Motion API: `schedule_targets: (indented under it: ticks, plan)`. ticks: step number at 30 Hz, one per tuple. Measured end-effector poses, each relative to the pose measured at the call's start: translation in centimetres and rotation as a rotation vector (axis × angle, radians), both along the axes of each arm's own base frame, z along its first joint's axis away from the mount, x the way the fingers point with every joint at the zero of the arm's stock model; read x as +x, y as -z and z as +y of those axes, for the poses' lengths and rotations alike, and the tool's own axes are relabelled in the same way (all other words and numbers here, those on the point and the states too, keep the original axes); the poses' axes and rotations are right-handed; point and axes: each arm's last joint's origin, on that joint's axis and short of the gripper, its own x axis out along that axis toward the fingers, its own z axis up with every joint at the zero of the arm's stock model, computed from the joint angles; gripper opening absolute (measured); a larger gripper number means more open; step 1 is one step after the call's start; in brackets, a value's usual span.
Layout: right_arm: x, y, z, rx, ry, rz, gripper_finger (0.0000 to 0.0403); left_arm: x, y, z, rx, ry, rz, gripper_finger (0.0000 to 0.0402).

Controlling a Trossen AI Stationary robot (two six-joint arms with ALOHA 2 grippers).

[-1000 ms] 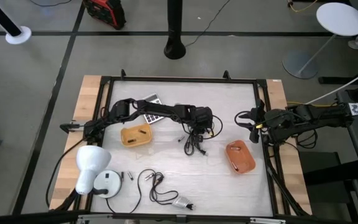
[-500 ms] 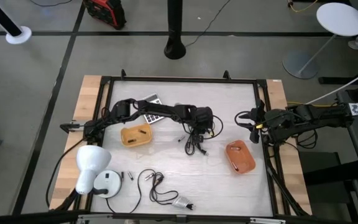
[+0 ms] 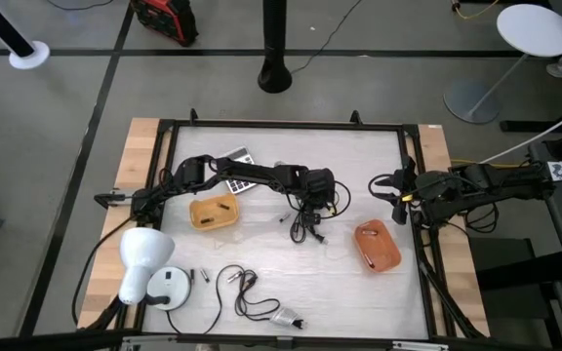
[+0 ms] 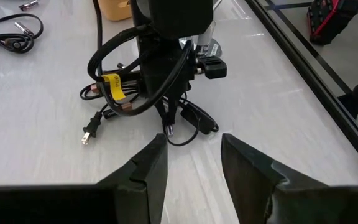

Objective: Sort batteries
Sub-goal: Put the silver battery into the orange bin

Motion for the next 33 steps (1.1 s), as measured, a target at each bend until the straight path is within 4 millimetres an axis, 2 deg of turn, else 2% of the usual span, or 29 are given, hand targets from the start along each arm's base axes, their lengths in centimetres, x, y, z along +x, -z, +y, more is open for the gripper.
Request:
schedule_targets:
  ticks: [14,33]
  plan:
    - [-0.1,0.1,0.0,-0.002,-0.001,0.010,0.0144,0.3,-2.0,0.4,-0.026,-0.017,-0.057,0.0002]
    - [-0.1,0.2,0.0,-0.003,-0.001,0.020,0.0144,-1.1,-1.4,0.4,-0.033,-0.049,0.112,0.0004]
